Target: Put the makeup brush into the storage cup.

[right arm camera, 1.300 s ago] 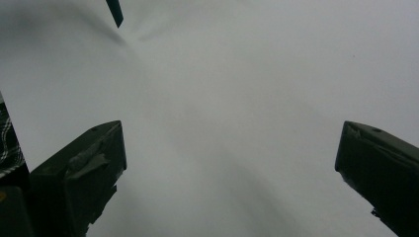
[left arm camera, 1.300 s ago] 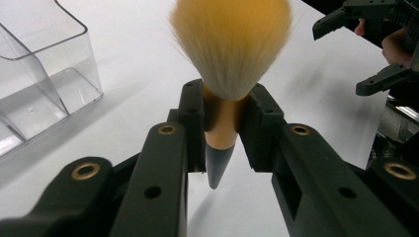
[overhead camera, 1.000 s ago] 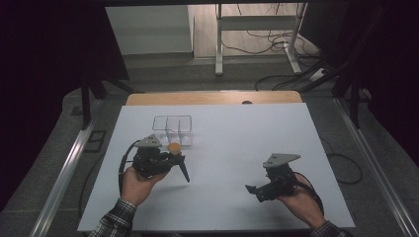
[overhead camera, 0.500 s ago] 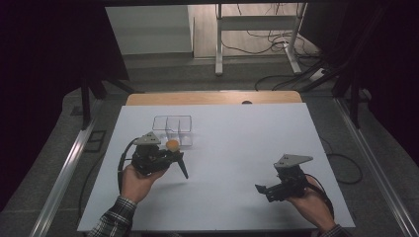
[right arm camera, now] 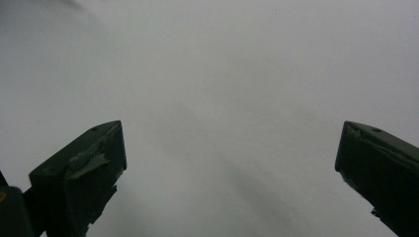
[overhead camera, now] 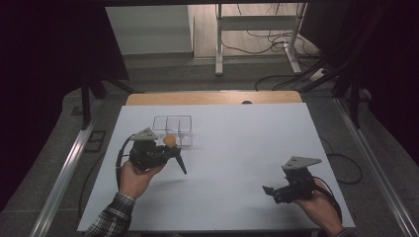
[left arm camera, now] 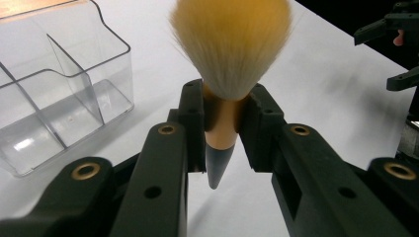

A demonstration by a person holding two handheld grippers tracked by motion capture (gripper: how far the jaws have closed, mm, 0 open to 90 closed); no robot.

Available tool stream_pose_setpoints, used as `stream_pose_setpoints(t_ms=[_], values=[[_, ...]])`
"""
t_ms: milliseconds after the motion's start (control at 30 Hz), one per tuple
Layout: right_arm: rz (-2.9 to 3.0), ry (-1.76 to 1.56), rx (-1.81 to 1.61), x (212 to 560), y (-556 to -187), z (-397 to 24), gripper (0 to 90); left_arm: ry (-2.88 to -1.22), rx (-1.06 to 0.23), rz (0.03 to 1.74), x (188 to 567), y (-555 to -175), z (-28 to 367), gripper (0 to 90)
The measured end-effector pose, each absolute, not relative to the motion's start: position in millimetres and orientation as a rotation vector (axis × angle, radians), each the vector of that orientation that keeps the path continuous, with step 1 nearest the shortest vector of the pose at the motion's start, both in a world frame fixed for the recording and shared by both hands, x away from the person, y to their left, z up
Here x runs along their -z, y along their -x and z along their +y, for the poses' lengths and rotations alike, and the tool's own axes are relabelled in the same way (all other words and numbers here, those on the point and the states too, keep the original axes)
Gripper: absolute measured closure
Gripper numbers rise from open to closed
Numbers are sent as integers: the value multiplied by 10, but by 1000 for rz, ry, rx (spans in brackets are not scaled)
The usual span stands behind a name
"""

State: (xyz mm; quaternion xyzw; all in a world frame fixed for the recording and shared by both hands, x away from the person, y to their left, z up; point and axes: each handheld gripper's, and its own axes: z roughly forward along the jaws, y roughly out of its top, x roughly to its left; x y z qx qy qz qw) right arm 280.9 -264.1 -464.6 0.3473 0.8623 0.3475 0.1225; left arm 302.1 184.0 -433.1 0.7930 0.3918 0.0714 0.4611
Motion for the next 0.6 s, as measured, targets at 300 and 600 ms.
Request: stream_pose_setpoints(t_ms=[300, 600], values=[[2501, -1047, -1012, 4653, -2780, -2741, 0, -1947, -186, 967, 4301, -3064, 1865, 734], [2488, -1066, -1004, 4660, -2745, -2820, 0, -1940, -200, 972, 4263, -3108, 1898, 735]])
